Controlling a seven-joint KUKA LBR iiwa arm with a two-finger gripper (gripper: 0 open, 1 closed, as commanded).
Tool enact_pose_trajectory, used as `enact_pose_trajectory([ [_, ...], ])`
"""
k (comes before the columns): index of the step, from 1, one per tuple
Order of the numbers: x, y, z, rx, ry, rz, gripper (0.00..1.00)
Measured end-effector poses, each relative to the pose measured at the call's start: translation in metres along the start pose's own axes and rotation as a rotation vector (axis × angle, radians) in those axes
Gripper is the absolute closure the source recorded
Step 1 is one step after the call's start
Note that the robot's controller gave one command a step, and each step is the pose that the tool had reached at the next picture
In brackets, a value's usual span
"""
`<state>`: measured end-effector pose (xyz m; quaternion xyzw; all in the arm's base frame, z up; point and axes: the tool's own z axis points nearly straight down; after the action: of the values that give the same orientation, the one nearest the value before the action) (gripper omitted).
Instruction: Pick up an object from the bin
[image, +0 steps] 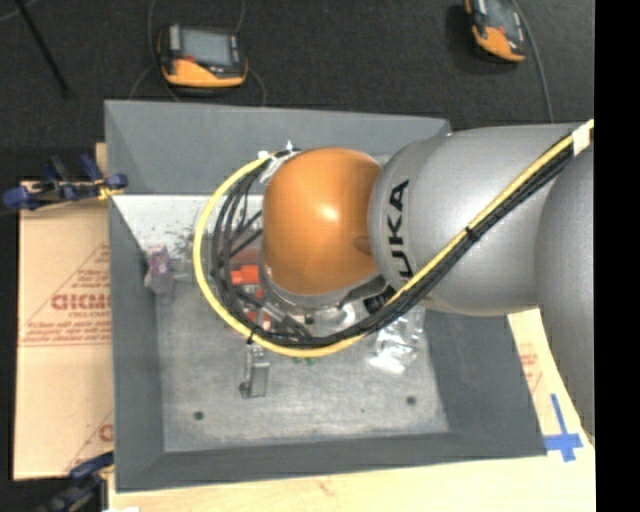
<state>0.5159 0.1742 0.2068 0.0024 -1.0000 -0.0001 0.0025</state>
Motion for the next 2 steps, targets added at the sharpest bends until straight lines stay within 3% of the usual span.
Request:
enact_pose_trajectory([
  [1, -0.067, -0.051, 0.089, 0.003, -0.005, -0.028, 0.00],
  [2, -0.117, -0.052, 0.135, -0.002, -0.018, -0.080, 0.00],
])
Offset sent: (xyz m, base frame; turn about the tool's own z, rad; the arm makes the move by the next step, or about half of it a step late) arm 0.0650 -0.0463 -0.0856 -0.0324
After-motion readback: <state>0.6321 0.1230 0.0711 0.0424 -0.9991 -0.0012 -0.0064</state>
